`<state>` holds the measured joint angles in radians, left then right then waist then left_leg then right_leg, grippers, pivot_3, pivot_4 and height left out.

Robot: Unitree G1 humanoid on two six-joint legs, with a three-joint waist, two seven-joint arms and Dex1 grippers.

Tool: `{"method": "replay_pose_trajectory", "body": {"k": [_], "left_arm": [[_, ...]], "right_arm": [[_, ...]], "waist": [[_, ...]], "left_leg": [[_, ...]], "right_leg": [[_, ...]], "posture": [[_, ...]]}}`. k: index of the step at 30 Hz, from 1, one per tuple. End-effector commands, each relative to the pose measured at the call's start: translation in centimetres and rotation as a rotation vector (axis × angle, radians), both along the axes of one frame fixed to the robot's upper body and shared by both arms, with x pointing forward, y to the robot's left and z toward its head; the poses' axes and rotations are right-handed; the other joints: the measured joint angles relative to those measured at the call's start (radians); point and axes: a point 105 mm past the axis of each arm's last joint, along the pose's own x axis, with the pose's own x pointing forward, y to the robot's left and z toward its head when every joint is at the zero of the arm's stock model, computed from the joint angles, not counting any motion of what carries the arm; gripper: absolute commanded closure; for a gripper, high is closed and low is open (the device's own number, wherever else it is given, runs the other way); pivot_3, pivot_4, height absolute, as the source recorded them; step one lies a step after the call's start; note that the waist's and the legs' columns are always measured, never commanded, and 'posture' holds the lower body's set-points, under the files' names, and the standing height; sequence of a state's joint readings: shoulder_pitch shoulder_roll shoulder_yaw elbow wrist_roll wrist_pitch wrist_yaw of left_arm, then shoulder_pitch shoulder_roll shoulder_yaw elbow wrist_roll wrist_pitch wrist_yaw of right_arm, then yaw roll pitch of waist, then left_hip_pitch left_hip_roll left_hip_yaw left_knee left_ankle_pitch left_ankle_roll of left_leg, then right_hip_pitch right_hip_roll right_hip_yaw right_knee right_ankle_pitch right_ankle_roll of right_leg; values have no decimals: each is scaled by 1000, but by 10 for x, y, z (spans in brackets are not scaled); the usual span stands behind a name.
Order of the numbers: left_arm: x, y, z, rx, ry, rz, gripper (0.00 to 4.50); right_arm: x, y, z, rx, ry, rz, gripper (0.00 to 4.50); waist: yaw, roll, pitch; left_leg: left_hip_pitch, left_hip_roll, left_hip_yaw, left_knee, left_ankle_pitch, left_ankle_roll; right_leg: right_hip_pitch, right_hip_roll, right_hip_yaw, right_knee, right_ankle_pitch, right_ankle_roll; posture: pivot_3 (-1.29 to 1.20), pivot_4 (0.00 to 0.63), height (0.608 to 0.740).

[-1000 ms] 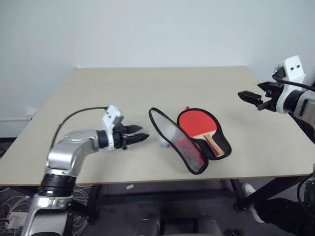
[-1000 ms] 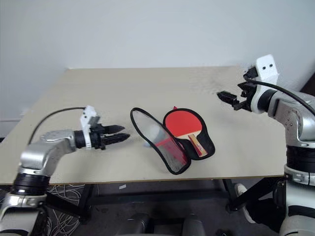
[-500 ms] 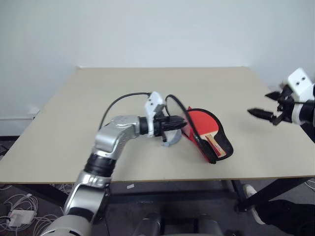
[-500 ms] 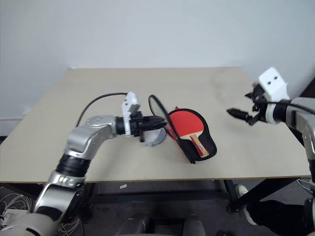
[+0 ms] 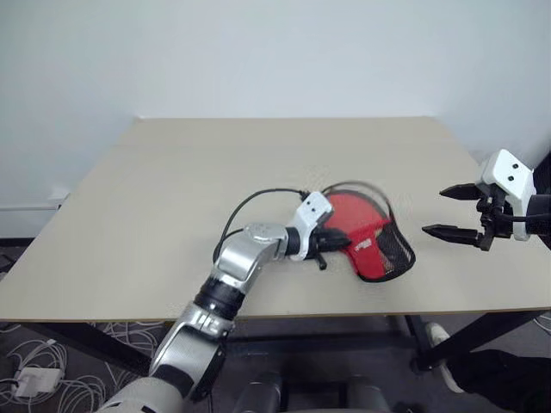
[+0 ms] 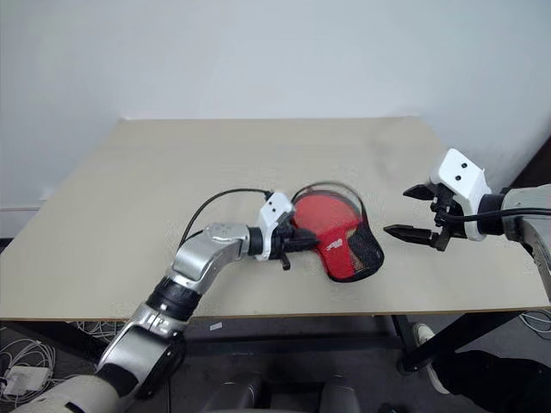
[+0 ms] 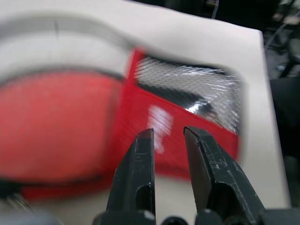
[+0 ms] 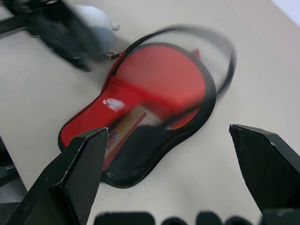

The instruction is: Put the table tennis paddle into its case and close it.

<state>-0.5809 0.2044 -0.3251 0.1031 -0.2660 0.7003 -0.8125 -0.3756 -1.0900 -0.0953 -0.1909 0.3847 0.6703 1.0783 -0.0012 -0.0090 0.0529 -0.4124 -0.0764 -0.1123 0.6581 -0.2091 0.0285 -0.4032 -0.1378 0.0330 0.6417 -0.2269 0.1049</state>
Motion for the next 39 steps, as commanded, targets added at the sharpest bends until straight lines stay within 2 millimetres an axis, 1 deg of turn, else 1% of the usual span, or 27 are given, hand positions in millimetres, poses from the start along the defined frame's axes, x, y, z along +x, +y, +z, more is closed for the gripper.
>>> {"method": "replay_pose_trajectory", "body": {"k": [1, 2, 3, 6, 8, 9, 11, 18, 21, 22, 28, 32, 35, 39], "left_arm": [[-24, 3, -3, -9, 68, -53, 3461], [-29, 4, -6, -11, 101, -54, 3110], [-34, 5, -10, -15, 130, -58, 2937], [-45, 4, -21, -2, 187, -68, 1895], [-49, 1, -24, -1, 202, -80, 1227], [-50, -2, -24, -2, 204, -81, 816], [-50, -8, -26, -14, 230, -73, 184], [-44, -31, -27, -54, 294, -48, 184], [-40, -39, -33, -30, 329, -25, 184], [-39, -41, -34, -26, 332, -19, 184], [-31, -48, -36, -56, 477, 75, 184], [-26, -49, -49, -18, 608, 173, 184], [-22, -50, -55, 17, 634, 225, 184], [-16, -55, -59, 3, 693, 297, 184]], "right_arm": [[-2, 5, 10, 17, -49, -2, 0], [-3, 6, 9, 20, -47, -5, 0], [-2, 7, 7, 22, -45, -8, 0], [-2, 10, 4, 33, -42, -12, 0], [-1, 13, 3, 44, -40, -12, 0], [-2, 14, 2, 48, -39, -13, 0], [-1, 15, -1, 53, -36, -15, 0], [-2, 19, -4, 71, -35, -29, 0], [-3, 19, -6, 76, -33, -35, 0], [-3, 19, -6, 78, -33, -36, 0], [-5, 19, -7, 85, -34, -51, 0], [-6, 21, -8, 92, -32, -57, 0], [-6, 21, -9, 96, -32, -63, 0], [-6, 23, -9, 103, -32, -66, 0]], "waist": [[2, 0, 0], [3, 0, 0], [4, 0, 0], [10, 0, 0], [11, 0, 0], [11, 1, 0], [11, 0, 0], [11, 0, 0], [11, 0, 0], [11, 0, 0], [15, 0, 0], [16, 0, 0], [16, -1, 0], [15, -3, -2]], "left_leg": [[0, 0, 0, 0, 0, 0], [0, 0, -1, 1, 0, 0], [0, 0, -2, 1, 0, 0], [0, 1, -4, 3, -1, 1], [0, 0, -5, 3, -1, 1], [0, 0, -5, 3, -1, 1], [0, 0, -5, 3, -1, 1], [0, -1, -5, 3, -1, 1], [0, -1, -5, 3, -1, 1], [0, -1, -5, 3, -1, 1], [1, -1, -5, 4, -1, 1], [2, -1, -5, 5, -2, 1], [3, -1, -6, 6, -4, -3], [4, -1, -7, 7, -5, -3]], "right_leg": [[0, 0, 0, 0, 0, 0], [0, 0, 0, 0, 0, 0], [0, 0, 0, 0, 0, 0], [2, -1, 0, 0, 0, 0], [2, 0, -1, 0, 0, 0], [2, 0, 0, 0, 0, 0], [2, 0, 0, 0, 0, 0], [2, 0, 0, 0, 0, 0], [3, 0, 0, 0, 0, 0], [3, 0, 0, 0, 0, 0], [5, -1, -1, -1, -1, 1], [7, -1, -3, -1, -1, 1], [11, -1, -6, -2, -2, 2], [13, -1, -8, -3, -2, 2]], "posture": [[0, 0, 698], [0, 0, 698], [0, 0, 698], [0, 0, 698], [0, 0, 698], [0, 0, 698], [0, 0, 698], [0, 0, 698], [0, 0, 698], [0, 0, 698], [0, 0, 698], [0, 0, 698], [0, 0, 698], [0, 0, 698]]}}
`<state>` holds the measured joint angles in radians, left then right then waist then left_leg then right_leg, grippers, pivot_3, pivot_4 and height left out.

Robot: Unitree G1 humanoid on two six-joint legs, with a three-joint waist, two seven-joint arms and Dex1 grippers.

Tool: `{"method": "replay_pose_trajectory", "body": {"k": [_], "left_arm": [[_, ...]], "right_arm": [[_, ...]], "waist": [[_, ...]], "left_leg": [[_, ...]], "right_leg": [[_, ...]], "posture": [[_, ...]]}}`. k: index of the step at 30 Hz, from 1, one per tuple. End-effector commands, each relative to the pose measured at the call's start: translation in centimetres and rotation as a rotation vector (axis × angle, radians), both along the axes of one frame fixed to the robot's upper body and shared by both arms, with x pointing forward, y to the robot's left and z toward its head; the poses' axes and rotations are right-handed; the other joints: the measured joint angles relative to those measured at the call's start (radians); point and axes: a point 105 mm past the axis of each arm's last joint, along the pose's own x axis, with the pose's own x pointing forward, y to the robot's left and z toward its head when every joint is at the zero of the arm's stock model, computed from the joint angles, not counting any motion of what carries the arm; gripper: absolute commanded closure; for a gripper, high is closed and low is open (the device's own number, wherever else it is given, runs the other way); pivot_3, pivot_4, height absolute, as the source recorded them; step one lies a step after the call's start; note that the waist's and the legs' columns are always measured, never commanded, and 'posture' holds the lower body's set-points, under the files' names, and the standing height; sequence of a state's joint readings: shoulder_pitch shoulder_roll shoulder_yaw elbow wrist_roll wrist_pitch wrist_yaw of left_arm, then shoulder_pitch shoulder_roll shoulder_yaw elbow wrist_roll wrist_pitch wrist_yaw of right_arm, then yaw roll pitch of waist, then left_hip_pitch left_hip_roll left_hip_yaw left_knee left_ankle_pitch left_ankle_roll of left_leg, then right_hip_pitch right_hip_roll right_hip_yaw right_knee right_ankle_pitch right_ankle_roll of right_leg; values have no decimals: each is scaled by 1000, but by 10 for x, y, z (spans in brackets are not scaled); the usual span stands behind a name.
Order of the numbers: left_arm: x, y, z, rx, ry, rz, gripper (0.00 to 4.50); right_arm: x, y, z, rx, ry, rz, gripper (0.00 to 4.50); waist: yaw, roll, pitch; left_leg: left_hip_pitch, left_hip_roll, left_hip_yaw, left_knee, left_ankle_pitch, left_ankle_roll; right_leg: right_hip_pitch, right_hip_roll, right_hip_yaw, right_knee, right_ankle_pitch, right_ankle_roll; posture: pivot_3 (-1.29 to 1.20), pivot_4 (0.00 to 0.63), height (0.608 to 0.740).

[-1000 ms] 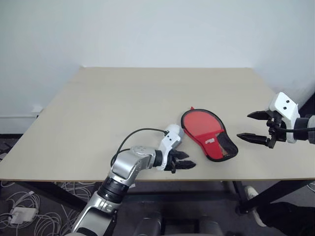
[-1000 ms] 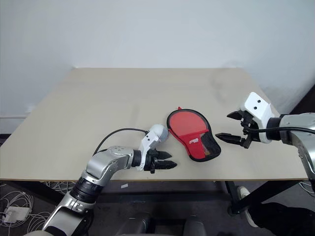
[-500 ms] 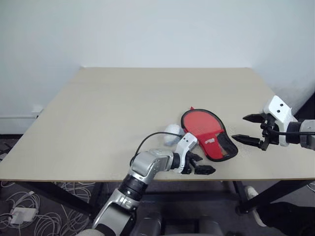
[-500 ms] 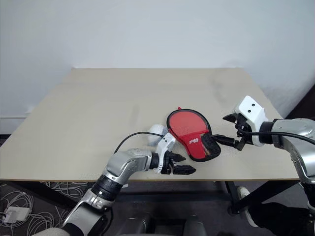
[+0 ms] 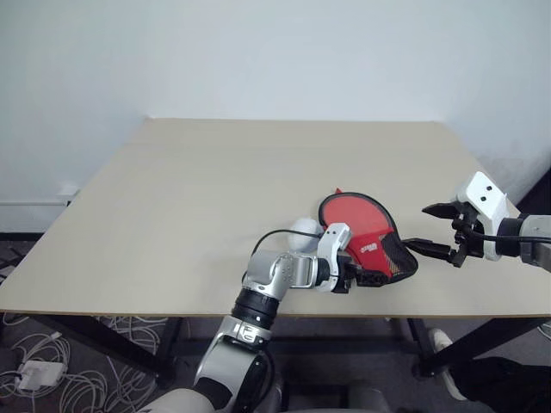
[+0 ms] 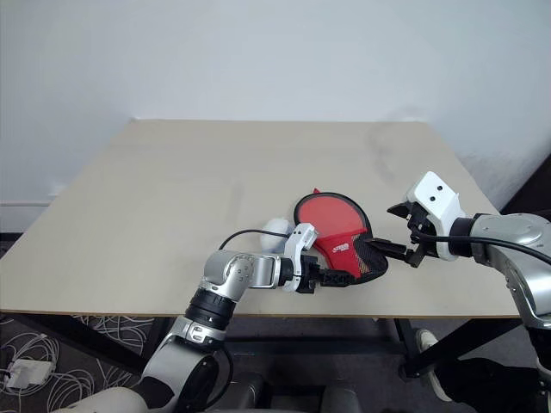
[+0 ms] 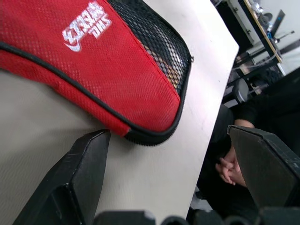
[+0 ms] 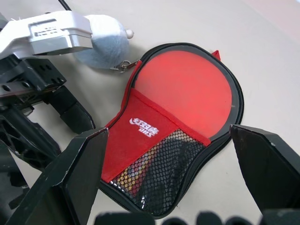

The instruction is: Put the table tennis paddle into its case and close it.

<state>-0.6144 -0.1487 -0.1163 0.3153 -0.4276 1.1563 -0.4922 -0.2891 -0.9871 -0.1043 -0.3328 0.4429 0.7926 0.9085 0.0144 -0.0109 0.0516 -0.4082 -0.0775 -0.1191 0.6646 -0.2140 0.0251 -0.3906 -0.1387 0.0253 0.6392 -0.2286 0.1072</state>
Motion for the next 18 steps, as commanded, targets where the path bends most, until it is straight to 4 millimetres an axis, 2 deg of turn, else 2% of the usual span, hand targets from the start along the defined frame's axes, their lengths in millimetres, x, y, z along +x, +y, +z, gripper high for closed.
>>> {"method": "replay_pose_trajectory", "body": {"k": [1, 5, 10, 18], "left_arm": [[8, 0, -22, 114, 87, 108, 184], [14, -5, -22, 77, 161, 185, 184], [23, -12, -19, -22, 289, 296, 184], [25, -23, -13, -91, 383, 320, 184]], "right_arm": [[0, 1, 14, 11, -59, -5, 0], [0, 1, 14, 14, -59, -9, 0], [0, 2, 14, 15, -60, -12, 0], [1, 6, 13, 19, -59, -12, 0]], "waist": [[-1, -2, -1], [-14, -6, -6], [-37, -5, -23], [-36, -2, -28]], "left_leg": [[1, 0, 0, 0, 0, 0], [14, 2, 0, -3, -3, -3], [15, 12, -4, -3, -5, -7], [17, 16, -3, -3, -9, -10]], "right_leg": [[0, 0, 0, 0, 0, 0], [13, 1, -1, -2, -2, -2], [17, 0, -14, -10, -2, -3], [17, -1, -24, -12, -1, -3]], "posture": [[0, 0, 698], [0, 0, 698], [0, 0, 698], [0, 0, 698]]}}
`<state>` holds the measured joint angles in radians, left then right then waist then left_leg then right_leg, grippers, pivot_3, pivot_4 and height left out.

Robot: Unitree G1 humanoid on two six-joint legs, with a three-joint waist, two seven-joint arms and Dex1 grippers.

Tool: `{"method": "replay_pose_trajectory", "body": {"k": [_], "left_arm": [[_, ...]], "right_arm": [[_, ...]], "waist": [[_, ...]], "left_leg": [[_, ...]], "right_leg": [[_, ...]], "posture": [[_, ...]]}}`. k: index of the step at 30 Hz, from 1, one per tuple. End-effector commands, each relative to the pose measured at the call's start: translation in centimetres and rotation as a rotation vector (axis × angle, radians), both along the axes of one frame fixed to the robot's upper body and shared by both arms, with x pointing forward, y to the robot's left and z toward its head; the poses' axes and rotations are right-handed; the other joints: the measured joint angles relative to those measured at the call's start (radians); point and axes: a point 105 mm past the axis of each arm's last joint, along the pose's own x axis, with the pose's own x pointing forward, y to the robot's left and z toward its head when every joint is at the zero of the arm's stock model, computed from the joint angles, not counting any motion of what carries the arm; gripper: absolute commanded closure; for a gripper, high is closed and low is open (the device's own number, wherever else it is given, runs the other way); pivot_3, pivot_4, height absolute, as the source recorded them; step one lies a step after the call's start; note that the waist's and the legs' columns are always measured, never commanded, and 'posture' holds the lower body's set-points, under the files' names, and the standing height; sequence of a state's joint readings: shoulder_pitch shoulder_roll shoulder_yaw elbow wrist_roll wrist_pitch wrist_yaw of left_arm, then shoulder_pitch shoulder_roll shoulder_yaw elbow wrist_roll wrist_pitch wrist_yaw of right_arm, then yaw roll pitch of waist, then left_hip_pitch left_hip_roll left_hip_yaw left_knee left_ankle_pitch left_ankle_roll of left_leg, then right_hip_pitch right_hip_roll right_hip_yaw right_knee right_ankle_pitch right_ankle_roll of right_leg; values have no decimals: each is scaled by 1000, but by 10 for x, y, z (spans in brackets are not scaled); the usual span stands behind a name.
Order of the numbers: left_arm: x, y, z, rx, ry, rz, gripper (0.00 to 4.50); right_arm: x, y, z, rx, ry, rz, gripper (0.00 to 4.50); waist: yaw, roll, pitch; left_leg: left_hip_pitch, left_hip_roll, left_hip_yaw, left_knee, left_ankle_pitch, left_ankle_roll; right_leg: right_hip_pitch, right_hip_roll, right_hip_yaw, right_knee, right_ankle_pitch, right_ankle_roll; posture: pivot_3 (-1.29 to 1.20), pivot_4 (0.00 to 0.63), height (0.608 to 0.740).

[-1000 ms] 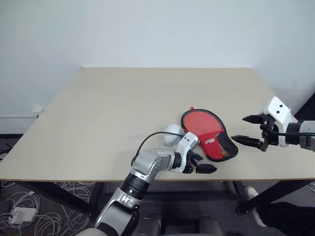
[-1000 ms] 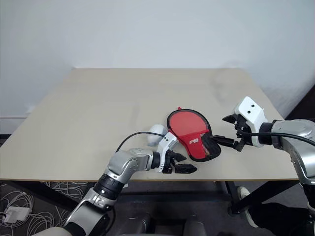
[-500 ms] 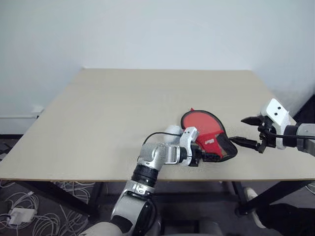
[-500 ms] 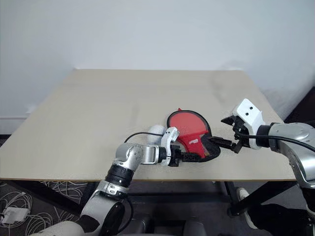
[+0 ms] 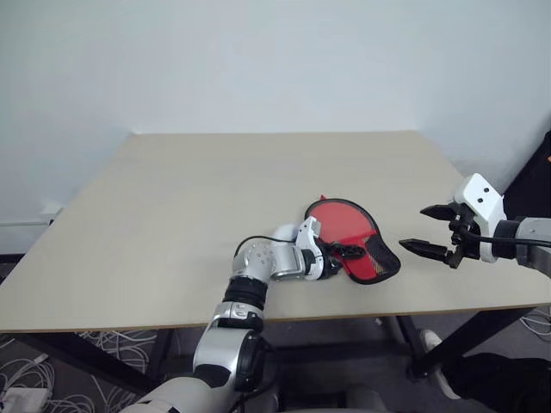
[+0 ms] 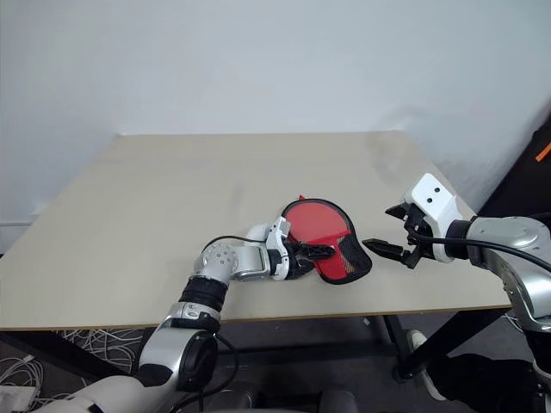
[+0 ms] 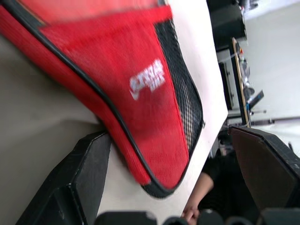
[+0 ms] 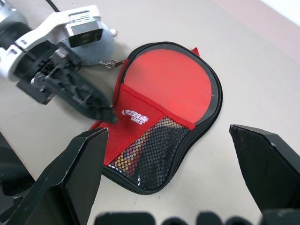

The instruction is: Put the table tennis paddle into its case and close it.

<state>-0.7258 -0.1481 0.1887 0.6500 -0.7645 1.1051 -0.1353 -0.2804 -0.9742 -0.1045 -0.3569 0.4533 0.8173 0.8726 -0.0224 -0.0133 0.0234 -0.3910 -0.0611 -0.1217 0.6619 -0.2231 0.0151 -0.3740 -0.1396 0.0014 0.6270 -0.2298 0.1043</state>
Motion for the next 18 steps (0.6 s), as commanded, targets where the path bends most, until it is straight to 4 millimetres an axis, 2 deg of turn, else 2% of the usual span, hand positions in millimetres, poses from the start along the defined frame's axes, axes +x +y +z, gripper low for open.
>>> {"method": "replay_pose_trajectory", "body": {"k": [1, 13, 16, 18], "left_arm": [[-12, -46, 0, 16, 46, -14, 184], [-19, -45, -12, 64, 109, -38, 184], [-23, -43, -17, 90, 124, -55, 753], [-26, -41, -21, 109, 130, -76, 1542]], "right_arm": [[2, 3, 15, 10, -60, 6, 0], [5, 8, 17, 13, -64, 10, 0], [5, 10, 17, 14, -67, 13, 0], [6, 11, 18, 14, -69, 14, 0]], "waist": [[1, 0, 0], [2, 1, 0], [2, 1, 0], [2, 1, 0]], "left_leg": [[0, 0, 0, 0, 0, 0], [-2, 0, 0, 0, 0, 0], [-2, 0, 0, 0, 0, 0], [-3, 0, 0, 0, 0, -1]], "right_leg": [[0, 0, 0, 0, 0, 0], [0, 0, -2, -1, 0, 0], [0, -1, -3, -1, 0, -1], [0, -1, -4, -1, 0, 0]], "posture": [[0, 0, 698], [0, 0, 698], [0, 0, 698], [0, 0, 698]]}}
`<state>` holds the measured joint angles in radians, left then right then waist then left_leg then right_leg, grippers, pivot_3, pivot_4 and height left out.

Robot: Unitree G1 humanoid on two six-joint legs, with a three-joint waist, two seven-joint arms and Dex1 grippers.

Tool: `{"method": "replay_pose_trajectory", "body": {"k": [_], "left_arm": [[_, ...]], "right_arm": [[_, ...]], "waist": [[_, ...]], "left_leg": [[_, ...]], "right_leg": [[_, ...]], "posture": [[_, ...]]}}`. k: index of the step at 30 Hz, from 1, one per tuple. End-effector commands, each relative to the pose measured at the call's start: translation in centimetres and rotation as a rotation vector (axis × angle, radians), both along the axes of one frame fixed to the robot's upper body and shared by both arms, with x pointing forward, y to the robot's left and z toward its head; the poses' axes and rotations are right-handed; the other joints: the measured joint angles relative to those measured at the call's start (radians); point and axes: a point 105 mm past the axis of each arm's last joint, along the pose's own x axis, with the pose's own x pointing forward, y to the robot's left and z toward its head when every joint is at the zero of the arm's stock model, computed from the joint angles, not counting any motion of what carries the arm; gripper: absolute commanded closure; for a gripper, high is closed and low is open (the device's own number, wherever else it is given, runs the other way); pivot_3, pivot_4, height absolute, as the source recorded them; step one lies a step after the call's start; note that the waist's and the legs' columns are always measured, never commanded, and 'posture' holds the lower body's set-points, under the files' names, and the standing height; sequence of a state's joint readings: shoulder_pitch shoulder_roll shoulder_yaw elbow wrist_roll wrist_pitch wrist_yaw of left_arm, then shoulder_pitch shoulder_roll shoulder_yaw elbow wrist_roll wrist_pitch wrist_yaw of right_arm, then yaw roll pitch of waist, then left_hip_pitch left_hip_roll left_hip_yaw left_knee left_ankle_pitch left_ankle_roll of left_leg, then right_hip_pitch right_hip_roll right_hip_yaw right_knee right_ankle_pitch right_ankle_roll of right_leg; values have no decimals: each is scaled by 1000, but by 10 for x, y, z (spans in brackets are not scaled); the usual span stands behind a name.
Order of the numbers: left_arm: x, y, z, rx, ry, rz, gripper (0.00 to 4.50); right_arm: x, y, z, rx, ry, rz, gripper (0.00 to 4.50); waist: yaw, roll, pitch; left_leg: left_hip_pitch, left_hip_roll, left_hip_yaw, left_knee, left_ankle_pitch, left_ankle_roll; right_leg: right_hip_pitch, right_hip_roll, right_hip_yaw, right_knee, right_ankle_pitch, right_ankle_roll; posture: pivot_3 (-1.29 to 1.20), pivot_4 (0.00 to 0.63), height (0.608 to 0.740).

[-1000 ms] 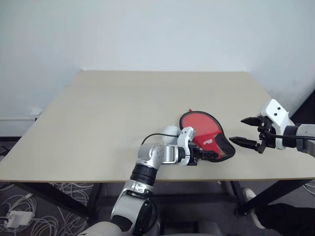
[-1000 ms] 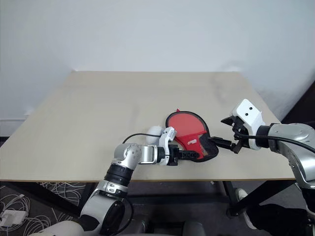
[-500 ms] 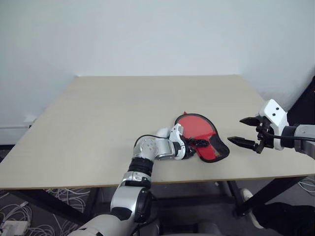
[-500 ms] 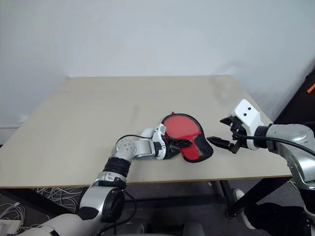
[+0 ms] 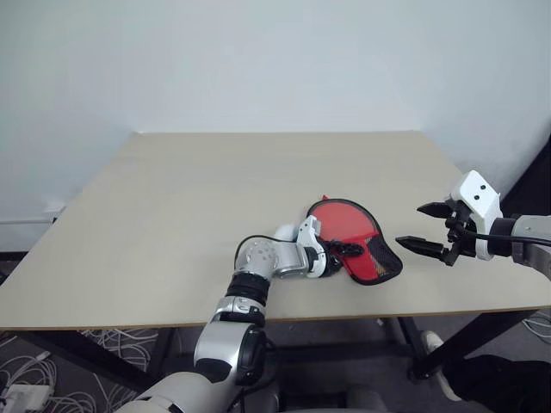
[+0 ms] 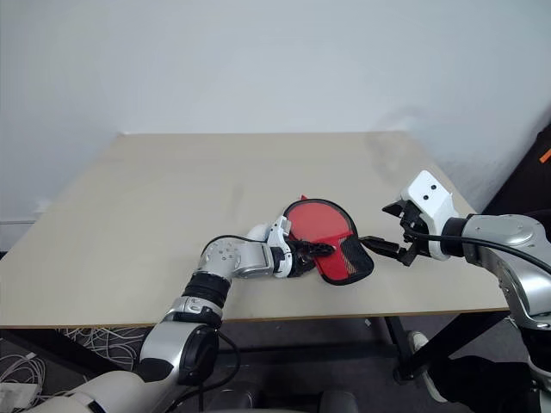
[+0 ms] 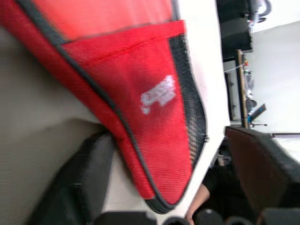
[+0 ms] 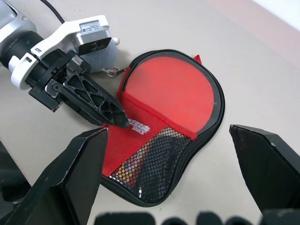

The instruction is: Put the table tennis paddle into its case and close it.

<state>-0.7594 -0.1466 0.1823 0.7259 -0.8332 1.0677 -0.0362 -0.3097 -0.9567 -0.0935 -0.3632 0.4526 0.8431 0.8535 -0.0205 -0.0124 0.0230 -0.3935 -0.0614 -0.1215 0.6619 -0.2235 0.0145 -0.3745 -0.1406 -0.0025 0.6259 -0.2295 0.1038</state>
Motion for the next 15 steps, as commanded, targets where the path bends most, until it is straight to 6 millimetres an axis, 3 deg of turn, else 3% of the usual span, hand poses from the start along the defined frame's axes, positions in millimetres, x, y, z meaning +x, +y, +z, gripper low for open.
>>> {"method": "replay_pose_trajectory", "body": {"k": [1, 8, 15], "left_arm": [[-30, -36, -18, 80, 82, -117, 1921], [-32, -26, -26, 116, 88, -143, 4465], [-26, -18, -19, 92, 65, -121, 4465]], "right_arm": [[2, 7, 16, 6, -61, 21, 0], [1, 11, 18, 10, -66, 29, 0], [1, 14, 17, 15, -64, 32, 0]], "waist": [[1, 1, 0], [18, 2, 0], [22, 3, 1]], "left_leg": [[0, 0, 0, 0, 0, 0], [-1, -2, -1, -1, -3, -1], [-2, -1, -1, -2, -3, -1]], "right_leg": [[0, 0, 0, 0, 0, 0], [-1, 0, -1, -1, 1, 1], [-2, 0, -1, -2, 0, 0]], "posture": [[0, 0, 698], [0, 0, 698], [0, 0, 698]]}}
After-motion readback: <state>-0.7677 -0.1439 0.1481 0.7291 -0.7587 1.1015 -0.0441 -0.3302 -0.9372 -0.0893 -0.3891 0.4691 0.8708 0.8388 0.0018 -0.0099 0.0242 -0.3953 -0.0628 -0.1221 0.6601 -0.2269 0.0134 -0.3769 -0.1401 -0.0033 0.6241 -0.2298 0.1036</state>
